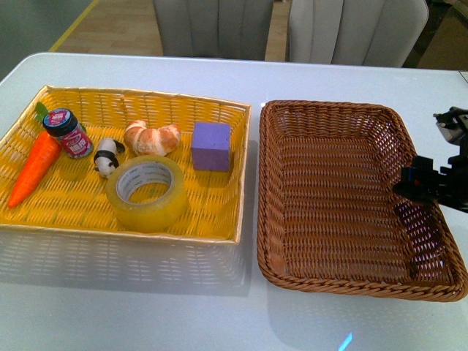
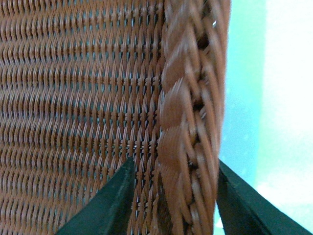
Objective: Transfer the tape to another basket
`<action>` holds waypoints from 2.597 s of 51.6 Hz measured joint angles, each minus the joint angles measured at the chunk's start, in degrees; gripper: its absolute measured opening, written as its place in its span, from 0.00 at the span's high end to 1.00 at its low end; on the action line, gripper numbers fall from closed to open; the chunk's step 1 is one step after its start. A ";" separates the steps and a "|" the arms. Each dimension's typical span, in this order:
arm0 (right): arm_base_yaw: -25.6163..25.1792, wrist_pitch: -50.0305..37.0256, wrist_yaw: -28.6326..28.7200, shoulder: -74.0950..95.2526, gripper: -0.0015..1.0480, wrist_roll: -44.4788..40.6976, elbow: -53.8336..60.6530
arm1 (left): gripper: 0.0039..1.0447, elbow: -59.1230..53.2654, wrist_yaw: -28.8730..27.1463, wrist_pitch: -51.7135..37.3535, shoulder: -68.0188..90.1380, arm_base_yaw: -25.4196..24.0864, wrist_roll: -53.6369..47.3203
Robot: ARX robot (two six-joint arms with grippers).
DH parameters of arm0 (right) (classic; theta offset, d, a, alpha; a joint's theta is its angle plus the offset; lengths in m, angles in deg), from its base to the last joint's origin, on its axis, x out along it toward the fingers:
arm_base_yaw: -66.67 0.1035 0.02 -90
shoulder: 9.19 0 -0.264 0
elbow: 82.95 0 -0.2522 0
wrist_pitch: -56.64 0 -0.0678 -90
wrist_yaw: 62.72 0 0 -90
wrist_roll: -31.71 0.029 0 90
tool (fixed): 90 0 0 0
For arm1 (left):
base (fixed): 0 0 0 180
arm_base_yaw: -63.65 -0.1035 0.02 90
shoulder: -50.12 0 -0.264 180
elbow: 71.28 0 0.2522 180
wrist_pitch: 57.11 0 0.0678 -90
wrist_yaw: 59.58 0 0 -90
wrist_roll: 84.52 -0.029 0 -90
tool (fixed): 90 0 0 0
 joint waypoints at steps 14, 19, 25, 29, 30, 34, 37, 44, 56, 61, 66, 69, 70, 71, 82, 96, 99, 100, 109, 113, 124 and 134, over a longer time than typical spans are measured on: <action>-4.37 -8.98 -3.21 -15.54 0.08 0.48 8.96 | 0.08 0.00 0.00 0.00 0.00 0.00 0.00; -5.40 -10.51 -1.92 -24.94 0.09 1.11 14.53 | 0.08 0.00 0.00 0.00 0.00 0.00 0.00; -4.85 -37.33 -5.14 -23.19 0.24 -0.72 22.27 | 0.08 0.00 -0.02 0.00 0.00 0.00 0.00; -3.30 -52.46 -5.55 -24.11 0.39 -1.42 29.81 | 0.08 0.00 0.00 0.00 0.00 0.00 0.00; -3.13 -53.42 -5.57 -24.55 0.41 -1.53 30.38 | 0.08 0.00 0.00 0.00 0.00 0.00 0.00; -2.49 -55.93 -6.91 -30.10 0.56 -1.99 34.18 | 0.08 0.00 0.00 0.00 0.00 0.00 0.00; -2.05 -55.63 -7.98 -33.79 0.68 -2.03 37.03 | 0.08 0.00 -0.02 0.00 0.00 0.00 0.00; -0.39 -53.44 -8.50 -39.52 0.90 -2.19 42.03 | 0.08 0.00 0.00 0.00 0.00 0.00 0.00; 2.54 -45.59 -13.03 -52.83 0.98 -2.36 47.87 | 0.08 0.00 0.00 0.00 0.00 0.00 0.00; 4.37 -39.17 -13.44 -60.11 0.98 -2.38 48.85 | 0.08 0.00 0.00 0.00 0.00 0.00 0.00; 4.55 -36.09 -13.81 -65.37 0.98 -2.38 50.12 | 0.08 0.00 -0.02 0.00 0.00 0.00 0.00; 4.55 -34.38 -13.94 -67.76 0.98 -2.38 50.86 | 0.08 0.00 -0.02 0.00 0.00 0.00 0.00; 4.57 -33.68 -13.94 -68.67 0.98 -2.38 51.15 | 0.08 0.00 -0.02 0.00 0.00 0.00 0.00; 4.57 -32.98 -13.90 -69.55 0.98 -2.38 51.39 | 0.08 0.00 0.00 0.00 0.00 0.00 0.00; 4.61 -23.19 -13.90 -81.77 0.98 -2.38 53.68 | 0.08 0.00 0.00 0.00 0.00 0.00 0.00; 4.61 -13.97 -13.92 -92.30 0.98 -2.38 53.77 | 0.08 0.00 0.00 0.00 0.00 0.00 0.00; 4.61 -12.20 -13.92 -94.25 0.98 -2.38 53.77 | 0.08 0.00 0.00 0.00 0.00 0.00 0.00; 4.61 -11.52 -13.92 -94.97 0.98 -2.38 53.77 | 0.08 0.00 -0.02 0.00 0.00 0.00 0.00; 4.61 -6.27 -13.92 -100.59 0.98 -2.38 53.79 | 0.08 0.00 0.00 0.00 0.00 0.00 0.00; 4.61 -4.24 -13.92 -102.73 0.98 -2.38 53.79 | 0.08 0.00 0.00 0.00 0.00 0.00 0.00; 4.61 0.66 -13.94 -107.82 0.98 -2.38 53.79 | 0.08 0.00 -0.02 0.00 0.00 0.00 0.00; 4.61 5.31 -13.94 -112.52 0.98 -2.38 53.79 | 0.08 0.00 0.00 0.00 0.00 0.00 0.00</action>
